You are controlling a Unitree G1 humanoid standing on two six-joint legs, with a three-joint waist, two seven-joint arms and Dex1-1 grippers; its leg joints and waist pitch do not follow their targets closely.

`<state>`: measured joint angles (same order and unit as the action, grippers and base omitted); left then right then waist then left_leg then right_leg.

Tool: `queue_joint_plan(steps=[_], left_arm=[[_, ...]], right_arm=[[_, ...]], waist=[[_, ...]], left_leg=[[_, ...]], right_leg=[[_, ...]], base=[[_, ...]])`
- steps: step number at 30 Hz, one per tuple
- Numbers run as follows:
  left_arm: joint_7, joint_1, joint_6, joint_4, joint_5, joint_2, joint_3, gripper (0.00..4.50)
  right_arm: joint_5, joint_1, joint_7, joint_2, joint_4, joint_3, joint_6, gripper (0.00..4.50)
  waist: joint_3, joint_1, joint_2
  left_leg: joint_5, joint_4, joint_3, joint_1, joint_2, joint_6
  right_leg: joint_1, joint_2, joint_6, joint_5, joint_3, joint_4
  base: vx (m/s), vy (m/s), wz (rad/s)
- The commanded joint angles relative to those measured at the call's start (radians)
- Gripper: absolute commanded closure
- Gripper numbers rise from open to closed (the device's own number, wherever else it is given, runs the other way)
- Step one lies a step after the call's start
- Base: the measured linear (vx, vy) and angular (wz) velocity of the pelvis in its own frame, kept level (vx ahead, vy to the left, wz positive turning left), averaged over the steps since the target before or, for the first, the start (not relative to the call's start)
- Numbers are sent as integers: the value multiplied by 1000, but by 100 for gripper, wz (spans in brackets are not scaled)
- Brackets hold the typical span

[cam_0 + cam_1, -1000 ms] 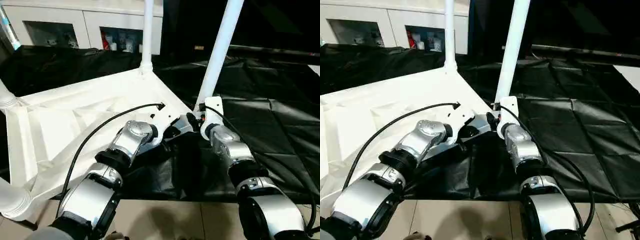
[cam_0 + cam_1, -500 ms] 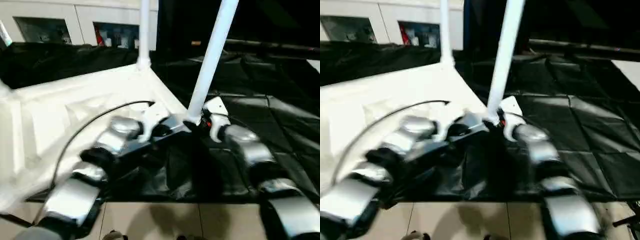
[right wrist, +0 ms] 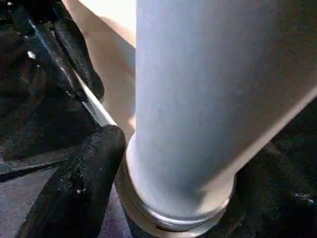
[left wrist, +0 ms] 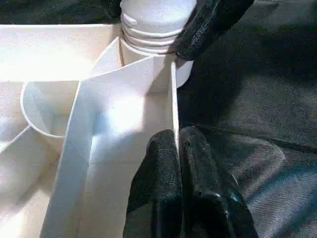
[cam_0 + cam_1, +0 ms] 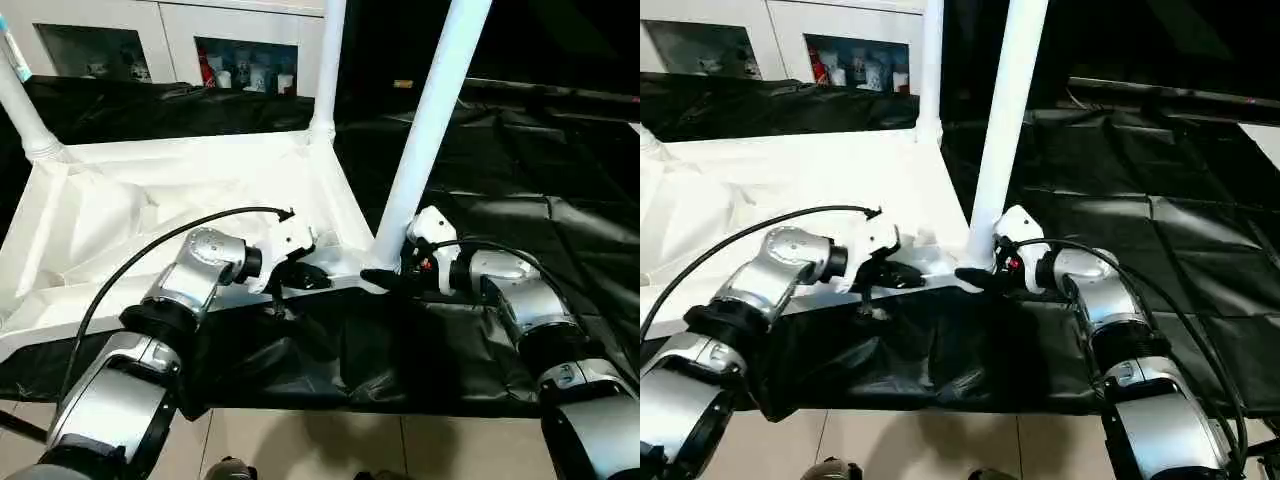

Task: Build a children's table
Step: Rotate leg to tighten

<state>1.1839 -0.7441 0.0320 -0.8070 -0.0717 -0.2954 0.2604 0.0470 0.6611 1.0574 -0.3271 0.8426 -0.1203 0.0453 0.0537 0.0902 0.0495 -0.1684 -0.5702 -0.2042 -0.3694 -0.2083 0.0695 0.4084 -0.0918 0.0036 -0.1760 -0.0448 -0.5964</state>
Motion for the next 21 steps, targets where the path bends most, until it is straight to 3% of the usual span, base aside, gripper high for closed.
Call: queue_joint_plan(steps=[1, 5, 6, 8, 9, 11, 12, 13, 16, 18, 19, 21], left_arm=[[14, 25, 8, 5, 7, 14, 20, 450], [6, 29, 13, 11, 8, 13, 16, 450], [2, 31, 15, 11, 8, 13, 13, 450], [-10, 30, 18, 4, 4, 15, 11, 450], [-15, 29, 18, 1, 2, 16, 11, 450], [-90, 12, 27, -38, -19, 39, 6, 450], [-122, 6, 32, -50, -27, 47, 5, 450], [-168, -5, 39, -67, -37, 61, 2, 450], [-356, -46, 102, -117, -60, 125, -19, 450], [-410, -59, 120, -134, -64, 150, -24, 450], [-461, -70, 135, -148, -66, 177, -28, 450], [-518, -83, 147, -166, -71, 212, -30, 450]], right_arm=[[14, -5, 28, -4, -28, -1, -6, 127], [28, -18, 24, 4, -32, 10, -22, 159], [31, -21, 20, 6, -33, 13, -27, 167], [25, -25, -8, 11, -29, 14, -34, 171], [22, -25, -21, 13, -27, 15, -35, 172], [6, -21, -146, 37, 20, 39, -66, 177], [4, -20, -187, 46, 34, 48, -76, 177], [4, -20, -249, 63, 52, 63, -94, 178], [9, -22, -496, 151, 95, 109, -147, 178], [5, -17, -581, 184, 114, 117, -156, 178], [-1, -10, -662, 218, 129, 122, -164, 178], [-4, 4, -757, 267, 147, 131, -170, 178]], waist=[[-67, 5, 4], [-68, 6, 4], [-69, 6, -3], [-69, 5, 1], [-69, 3, -8], [-69, 0, -1], [-65, -4, -4], [-64, -7, 2], [-58, -9, -1], [-58, -8, -2], [-56, -12, -3], [-57, -13, -4]], left_leg=[[-178, 56, 5, 16, -29, -65], [-164, 54, 5, 14, -27, -71], [-163, 54, 6, 16, -28, -71], [-166, 53, 5, 15, -27, -70], [-169, 54, 5, 16, -27, -66], [-173, 55, 5, 15, -26, -59], [-202, 58, 6, 18, -25, -48], [-237, 60, 8, 20, -23, -30], [-313, 67, 13, 30, -24, 11], [-330, 69, 17, 28, -22, 19], [-360, 72, 18, 30, -22, 28], [-381, 74, 22, 32, -21, 39]], right_leg=[[-47, -47, -274, -96, 28, 47], [-50, -45, -278, -69, 28, 44], [-49, -46, -280, -66, 28, 43], [-50, -45, -282, -63, 28, 44], [-49, -43, -282, -55, 29, 45], [-49, -43, -282, -61, 28, 44], [-45, -44, -274, -106, 30, 51], [-44, -46, -259, -173, 31, 59], [-32, -50, -215, -326, 34, 75], [-34, -52, -195, -373, 31, 80], [-26, -50, -172, -410, 32, 87], [-24, -50, -156, -430, 30, 91]], base=[[0, 0, 0], [0, 0, 0], [0, 0, 0], [0, 0, 0], [0, 0, 0], [0, 0, 0], [0, 0, 0], [0, 0, 0], [0, 0, 0], [0, 0, 0], [0, 0, 0], [0, 0, 0]])
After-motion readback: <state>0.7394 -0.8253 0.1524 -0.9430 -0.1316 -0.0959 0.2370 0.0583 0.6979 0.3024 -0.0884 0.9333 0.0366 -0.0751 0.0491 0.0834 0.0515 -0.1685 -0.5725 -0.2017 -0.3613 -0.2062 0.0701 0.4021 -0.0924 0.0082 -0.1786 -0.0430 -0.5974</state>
